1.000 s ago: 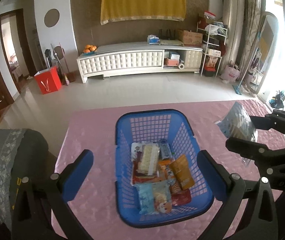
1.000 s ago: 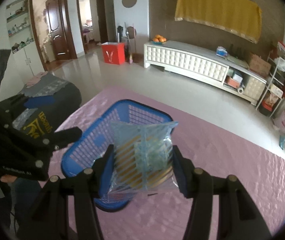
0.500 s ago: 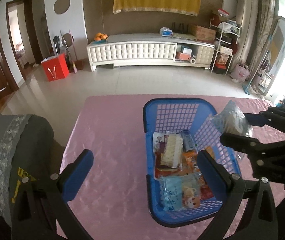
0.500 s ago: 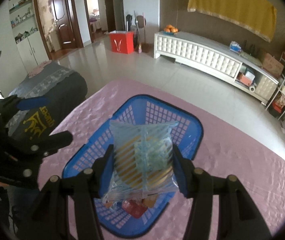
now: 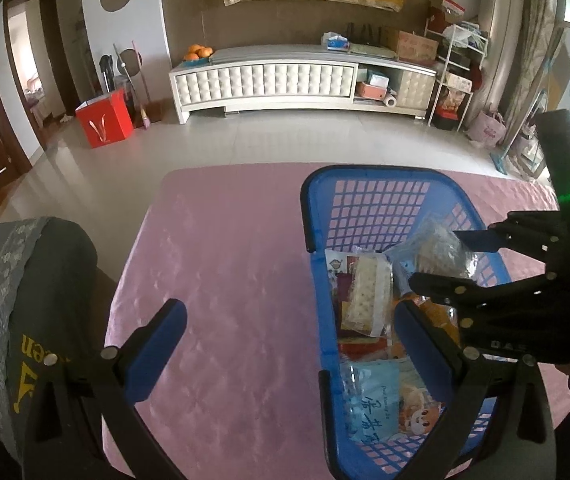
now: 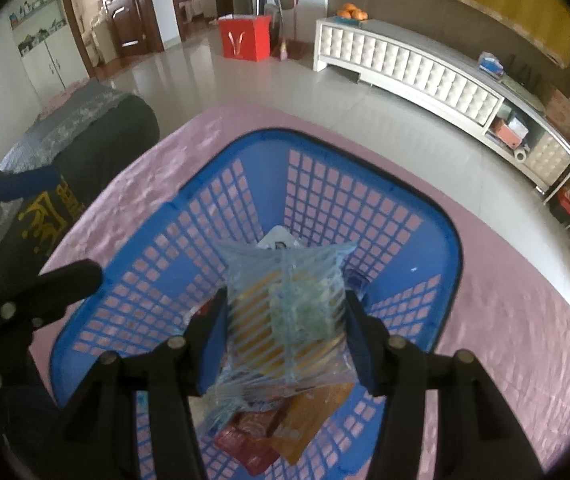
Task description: Organize snacks
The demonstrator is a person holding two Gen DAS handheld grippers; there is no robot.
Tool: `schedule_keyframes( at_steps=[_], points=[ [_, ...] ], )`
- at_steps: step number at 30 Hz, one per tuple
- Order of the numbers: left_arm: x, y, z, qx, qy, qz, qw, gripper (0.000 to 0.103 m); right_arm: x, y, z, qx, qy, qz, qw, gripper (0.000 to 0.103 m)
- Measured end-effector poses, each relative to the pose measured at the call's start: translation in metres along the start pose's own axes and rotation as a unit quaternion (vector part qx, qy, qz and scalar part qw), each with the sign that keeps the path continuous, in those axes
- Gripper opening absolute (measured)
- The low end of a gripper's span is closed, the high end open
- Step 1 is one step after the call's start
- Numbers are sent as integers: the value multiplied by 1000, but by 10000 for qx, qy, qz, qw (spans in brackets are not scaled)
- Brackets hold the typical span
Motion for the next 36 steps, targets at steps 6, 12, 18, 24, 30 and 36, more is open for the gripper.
schedule_keyframes(
  at_steps=[6, 12, 18, 24, 30, 36],
  points=[
    [-2, -2, 4, 58, -12, 21, 10000, 102, -3, -2, 12, 15, -209, -188, 9996, 72],
    [-13, 4, -15, 47, 132, -119, 9998, 102, -11, 7, -25, -281, 305, -64, 9991, 88],
    [-24, 21, -67, -36, 701, -311, 9970, 102, -41, 10, -108, -357, 1079, 299, 9931, 99],
    [-42, 50, -133, -163, 1293, -422, 9906, 102, -82, 11, -191, -799, 1690, 579, 9807, 103],
    [-70, 90, -199, -260, 1854, -313, 9818, 102, -138, 6, -259, -1232, 2233, 915, 9626, 103],
    [-99, 122, -236, -448, 1846, -186, 9816, 102, -179, -14, -293, -1072, 2285, 1012, 9623, 103]
  ],
)
Point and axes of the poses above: each gripper's, at about its wrist camera, not at the fingertips, and z roughly the way its jaws point, y to its right, x to its top, the point moved 5 cm from there along z, roughly the way its jaws point, and after that the axes turned 2 degrees about y, right-handed, at the moved point
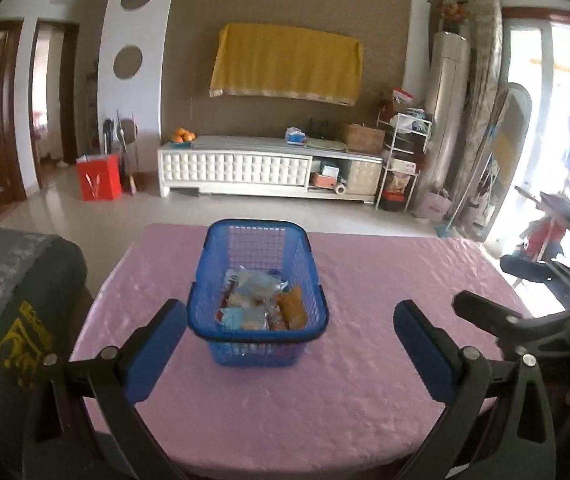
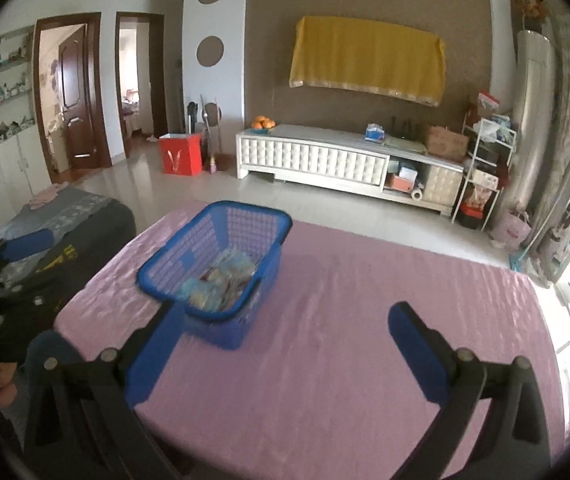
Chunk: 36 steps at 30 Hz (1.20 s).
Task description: Organize snacks
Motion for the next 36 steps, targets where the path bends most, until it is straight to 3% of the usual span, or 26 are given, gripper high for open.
schedule_keyframes(
  at_steps=[7, 18, 36],
  points=[
    [-9, 23, -33, 45, 94, 267, 9996, 102, -10, -1, -36, 4, 295, 161, 9994, 103],
    [-14, 40, -67, -59, 332, 447, 9984, 102, -16, -7, -56, 3, 502, 235, 9985, 103],
    [-22, 43, -84, -105, 384, 385, 9985, 102, -31, -24, -67, 95, 583, 215, 9980, 103]
  ],
)
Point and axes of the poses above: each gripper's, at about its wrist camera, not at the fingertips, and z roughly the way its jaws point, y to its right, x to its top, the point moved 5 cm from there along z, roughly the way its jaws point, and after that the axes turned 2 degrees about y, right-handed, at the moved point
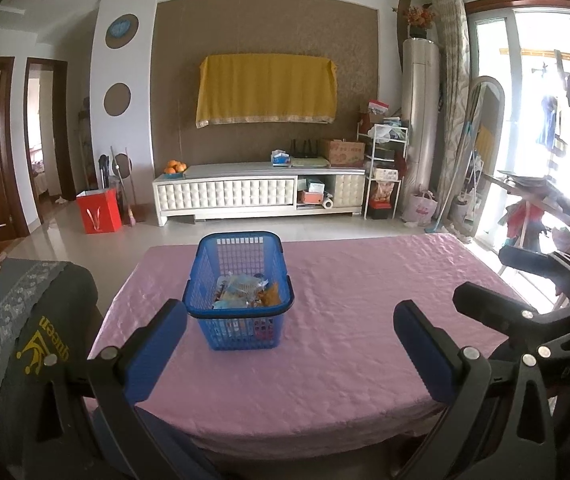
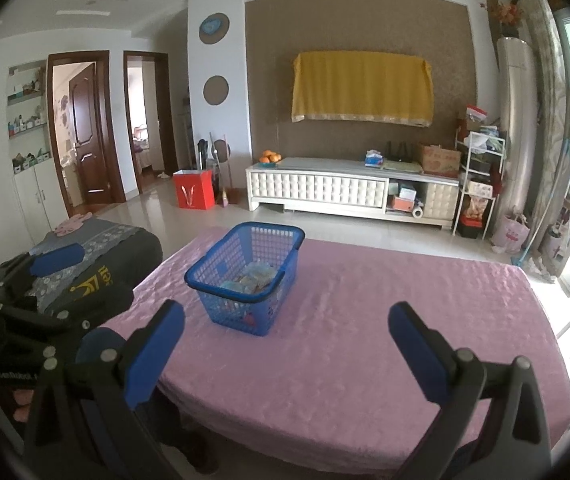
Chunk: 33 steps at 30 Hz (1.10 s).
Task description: Organize snacks
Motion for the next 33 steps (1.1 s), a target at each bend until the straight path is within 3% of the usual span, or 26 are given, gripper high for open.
schedule_keyframes(
  at_steps=[33],
  points=[
    [1, 9, -2, 22, -16, 88, 10000, 102, -3, 1, -6, -156, 4, -39, 9999, 103]
  ],
)
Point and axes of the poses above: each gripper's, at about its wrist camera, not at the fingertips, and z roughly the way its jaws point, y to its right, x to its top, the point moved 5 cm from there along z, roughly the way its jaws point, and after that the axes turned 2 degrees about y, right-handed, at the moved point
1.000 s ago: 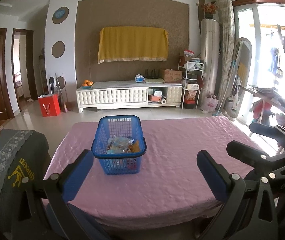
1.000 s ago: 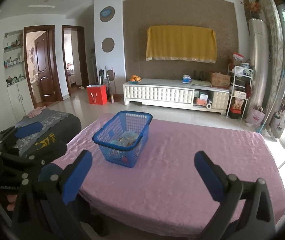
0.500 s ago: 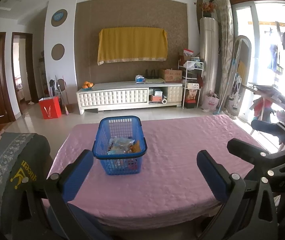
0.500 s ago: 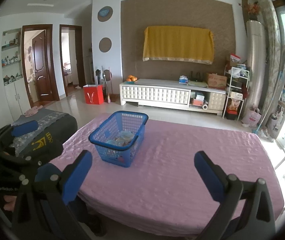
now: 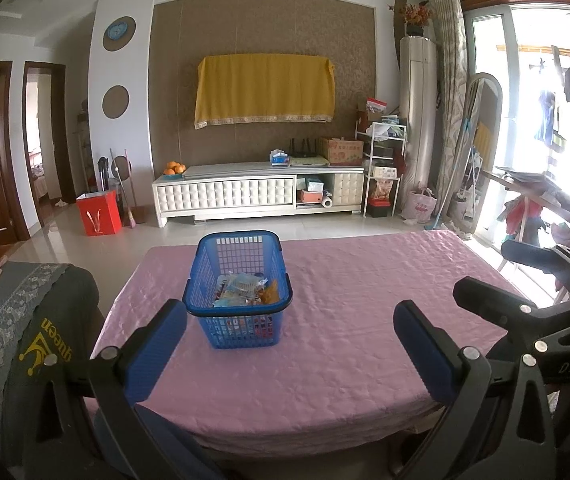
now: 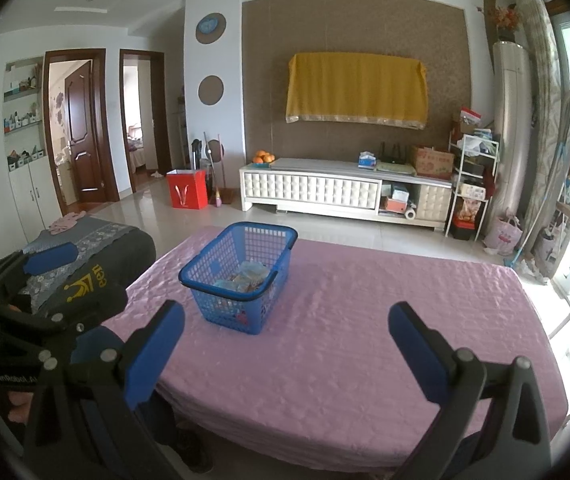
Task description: Organize snacks
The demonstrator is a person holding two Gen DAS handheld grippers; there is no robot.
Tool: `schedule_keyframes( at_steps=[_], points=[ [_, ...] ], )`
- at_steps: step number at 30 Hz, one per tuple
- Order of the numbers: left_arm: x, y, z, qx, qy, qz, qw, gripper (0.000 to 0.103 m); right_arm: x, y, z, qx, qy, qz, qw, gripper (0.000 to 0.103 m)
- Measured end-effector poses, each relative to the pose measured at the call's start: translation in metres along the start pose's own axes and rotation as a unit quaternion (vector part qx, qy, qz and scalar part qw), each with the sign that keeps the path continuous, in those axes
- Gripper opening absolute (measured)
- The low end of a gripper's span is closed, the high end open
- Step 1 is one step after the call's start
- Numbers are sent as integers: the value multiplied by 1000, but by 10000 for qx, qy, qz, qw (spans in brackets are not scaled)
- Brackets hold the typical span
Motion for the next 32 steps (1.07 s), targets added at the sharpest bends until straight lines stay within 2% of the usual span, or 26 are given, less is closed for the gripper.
schedule_keyframes(
  at_steps=[32],
  points=[
    [-3, -3, -3, -12, -13, -33, 10000, 102, 1, -1, -5, 39, -43, 21, 10000, 103]
  ],
)
Point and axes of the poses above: each gripper's, at about its wrist camera, not at the fingertips, and z roughly the way its jaws point, y to its right, x to its top, the point moved 5 cm from there along z, roughly the way its jaws point, and after that the axes turned 2 degrees about y, right-handed, at the moved point
